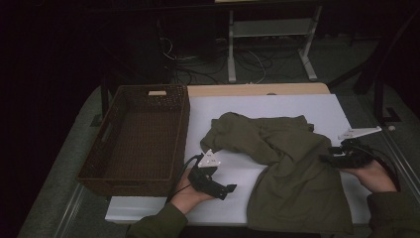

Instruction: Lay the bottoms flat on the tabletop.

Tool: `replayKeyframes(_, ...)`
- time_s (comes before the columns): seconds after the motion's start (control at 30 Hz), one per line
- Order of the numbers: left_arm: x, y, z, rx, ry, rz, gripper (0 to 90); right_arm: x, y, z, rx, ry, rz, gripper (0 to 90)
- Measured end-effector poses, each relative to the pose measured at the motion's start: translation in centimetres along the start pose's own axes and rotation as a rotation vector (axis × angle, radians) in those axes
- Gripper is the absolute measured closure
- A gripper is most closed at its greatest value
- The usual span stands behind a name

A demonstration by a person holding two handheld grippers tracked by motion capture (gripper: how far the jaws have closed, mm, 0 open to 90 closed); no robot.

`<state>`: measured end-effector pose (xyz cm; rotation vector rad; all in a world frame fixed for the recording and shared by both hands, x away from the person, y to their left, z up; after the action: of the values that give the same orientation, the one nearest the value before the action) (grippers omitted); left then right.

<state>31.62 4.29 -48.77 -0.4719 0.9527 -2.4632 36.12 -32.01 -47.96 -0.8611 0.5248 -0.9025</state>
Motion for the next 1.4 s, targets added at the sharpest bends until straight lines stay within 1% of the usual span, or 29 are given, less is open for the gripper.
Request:
replayKeyframes(0.13,0.1,0.1,0.0,-0.003,0.004,-0.002,2.0,-0.3,-0.6,-1.9,-0.023,0.004,-0.002,46.6)
replayKeyframes(0.23,0.1,0.1,0.0,-0.006,0.007,-0.003,2.0,-0.5,-0.9,-3.3,-0.052,-0.007,-0.013,46.6)
replayKeyframes(0.3,0.1,0.1,0.0,-0.008,0.007,-0.004,2.0,-0.6,-1.0,-4.2,-0.071,-0.001,-0.01,47.0)
replayKeyframes(0.33,0.1,0.1,0.0,-0.01,0.007,-0.003,2.0,-0.6,-0.9,-4.6,-0.082,-0.006,-0.011,48.2)
replayKeyframes(0.37,0.1,0.1,0.0,-0.009,0.008,-0.003,2.0,-0.6,-0.8,-4.9,-0.097,-0.011,-0.012,50.3)
replayKeyframes(0.43,0.1,0.1,0.0,-0.006,0.007,-0.004,2.0,-0.6,-0.7,-5.4,-0.117,-0.019,-0.007,59.2)
replayKeyframes(0.47,0.1,0.2,0.1,-0.006,0.007,-0.006,2.0,-0.7,-0.8,-5.4,-0.115,-0.023,0.004,69.5)
replayKeyframes(0.57,0.2,0.3,0.0,-0.013,0.012,-0.008,2.0,-1.0,-0.7,-5.3,-0.129,-0.041,0.021,83.9)
replayKeyframes(0.63,0.2,0.2,0.0,-0.011,0.01,-0.008,2.0,-1.1,-0.8,-5.3,-0.143,-0.06,0.013,87.2)
replayKeyframes(0.73,0.0,0.1,0.0,-0.012,0.01,-0.006,2.0,-0.6,-1.1,-5.5,-0.156,-0.057,-0.007,87.9)
replayKeyframes(0.8,0.0,0.1,0.0,-0.012,0.009,-0.005,2.0,0.0,-1.3,-5.7,-0.159,-0.044,-0.026,88.0)
replayKeyframes(0.9,0.1,0.1,0.0,-0.008,0.009,-0.006,2.0,1.3,-1.6,-6.1,-0.162,-0.02,-0.07,88.1)
replayKeyframes(0.97,0.1,0.1,0.0,-0.009,0.008,-0.008,2.0,2.0,-1.8,-6.3,-0.154,0.004,-0.081,87.9)
replayKeyframes(1.0,0.0,0.1,0.0,-0.01,0.008,-0.007,2.0,2.0,-1.9,-6.3,-0.146,0.011,-0.072,87.2)
replayKeyframes(1.03,0.0,0.2,0.0,-0.008,0.007,-0.007,2.0,2.0,-1.9,-6.2,-0.135,0.011,-0.062,83.3)
replayKeyframes(1.1,0.1,0.2,0.0,-0.009,0.008,-0.008,2.0,1.6,-2.1,-5.7,-0.1,0.009,-0.046,73.2)
replayKeyframes(1.13,0.1,0.2,0.0,-0.009,0.009,-0.008,2.0,1.2,-2.2,-5.3,-0.074,0.004,-0.026,68.3)
replayKeyframes(1.17,0.1,0.2,0.0,-0.01,0.009,-0.008,2.0,0.9,-2.3,-4.8,-0.047,0.008,-0.008,63.7)
replayKeyframes(1.27,0.0,0.2,0.0,-0.013,0.01,-0.007,2.0,0.0,-2.3,-3.6,0.0,-0.008,0.022,56.6)
replayKeyframes(1.4,0.1,0.2,0.0,-0.007,0.006,-0.007,2.0,-0.8,-1.7,-2.1,0.022,-0.03,0.042,51.2)
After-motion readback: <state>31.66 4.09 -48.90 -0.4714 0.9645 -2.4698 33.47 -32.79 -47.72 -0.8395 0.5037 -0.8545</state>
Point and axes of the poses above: each handheld gripper's, and its own axes: y roughly forward along the jaws, z roughly out of its top, x roughly to its right, the point moved 8 cm from there along y, roughly forward along the jaws, and after that the axes turned 5 degrees about -x, right-handed, at the moved point
